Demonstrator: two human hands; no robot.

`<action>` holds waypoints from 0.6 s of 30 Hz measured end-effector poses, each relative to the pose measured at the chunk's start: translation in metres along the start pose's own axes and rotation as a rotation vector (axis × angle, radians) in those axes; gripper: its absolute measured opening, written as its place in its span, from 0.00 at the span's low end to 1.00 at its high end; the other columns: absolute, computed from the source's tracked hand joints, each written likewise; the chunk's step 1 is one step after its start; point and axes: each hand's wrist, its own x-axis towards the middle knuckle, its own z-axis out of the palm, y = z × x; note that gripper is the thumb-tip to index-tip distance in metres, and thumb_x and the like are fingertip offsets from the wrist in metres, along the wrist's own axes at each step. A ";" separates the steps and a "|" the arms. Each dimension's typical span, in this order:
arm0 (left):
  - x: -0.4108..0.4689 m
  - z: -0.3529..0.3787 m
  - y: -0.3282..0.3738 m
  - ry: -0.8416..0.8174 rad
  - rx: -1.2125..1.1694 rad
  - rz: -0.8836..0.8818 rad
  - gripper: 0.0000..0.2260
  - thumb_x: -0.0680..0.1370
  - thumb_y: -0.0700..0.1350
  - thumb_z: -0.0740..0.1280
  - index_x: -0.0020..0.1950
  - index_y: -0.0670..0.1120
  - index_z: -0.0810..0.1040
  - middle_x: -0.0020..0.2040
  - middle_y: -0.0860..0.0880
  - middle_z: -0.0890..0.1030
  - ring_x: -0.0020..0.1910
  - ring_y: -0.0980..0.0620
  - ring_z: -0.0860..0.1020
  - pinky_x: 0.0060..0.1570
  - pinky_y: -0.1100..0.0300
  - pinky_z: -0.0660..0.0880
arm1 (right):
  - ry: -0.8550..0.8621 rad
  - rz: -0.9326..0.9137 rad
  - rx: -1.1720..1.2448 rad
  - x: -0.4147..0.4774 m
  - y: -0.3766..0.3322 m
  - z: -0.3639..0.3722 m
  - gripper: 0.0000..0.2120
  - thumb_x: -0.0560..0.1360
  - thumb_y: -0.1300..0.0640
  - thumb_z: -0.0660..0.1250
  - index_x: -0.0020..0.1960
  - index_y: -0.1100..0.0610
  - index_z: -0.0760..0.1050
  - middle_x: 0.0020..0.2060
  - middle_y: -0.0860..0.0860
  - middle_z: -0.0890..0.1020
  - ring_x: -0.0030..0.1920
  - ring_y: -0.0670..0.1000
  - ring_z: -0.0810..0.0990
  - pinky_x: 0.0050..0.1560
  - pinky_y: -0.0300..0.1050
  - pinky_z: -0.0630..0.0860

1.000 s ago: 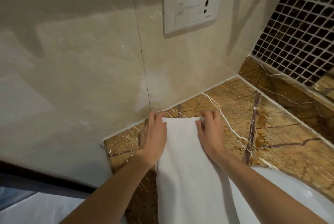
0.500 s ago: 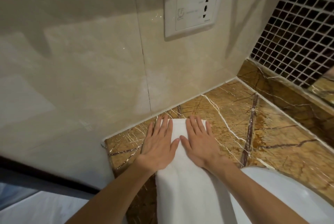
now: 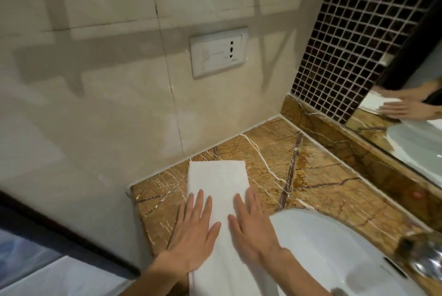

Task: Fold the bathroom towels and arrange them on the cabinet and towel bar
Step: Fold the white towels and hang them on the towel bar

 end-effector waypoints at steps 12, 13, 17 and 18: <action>-0.120 0.010 0.056 0.221 -0.938 -0.563 0.13 0.76 0.37 0.62 0.61 0.43 0.74 0.53 0.46 0.79 0.53 0.46 0.78 0.56 0.52 0.75 | 0.010 0.359 0.607 -0.140 0.017 0.012 0.21 0.75 0.53 0.60 0.66 0.60 0.67 0.58 0.56 0.77 0.58 0.56 0.76 0.59 0.51 0.74; -0.127 0.011 0.057 0.188 -0.962 -0.600 0.10 0.76 0.37 0.63 0.57 0.42 0.75 0.50 0.45 0.80 0.50 0.46 0.79 0.53 0.53 0.76 | 0.007 0.383 0.641 -0.146 0.018 0.013 0.21 0.76 0.53 0.61 0.66 0.60 0.68 0.58 0.56 0.78 0.57 0.56 0.77 0.59 0.50 0.75; -0.150 0.015 0.061 0.092 -0.915 -0.603 0.12 0.75 0.41 0.68 0.31 0.47 0.74 0.30 0.53 0.76 0.32 0.53 0.76 0.27 0.67 0.67 | -0.076 0.486 0.643 -0.161 0.022 0.021 0.27 0.77 0.49 0.62 0.70 0.62 0.64 0.62 0.56 0.76 0.61 0.55 0.76 0.55 0.40 0.70; -0.156 0.017 0.062 0.069 -0.903 -0.618 0.16 0.75 0.43 0.69 0.28 0.48 0.71 0.27 0.54 0.74 0.28 0.56 0.73 0.24 0.68 0.64 | -0.097 0.498 0.623 -0.163 0.023 0.024 0.27 0.77 0.47 0.62 0.70 0.62 0.64 0.63 0.56 0.75 0.62 0.56 0.75 0.56 0.42 0.70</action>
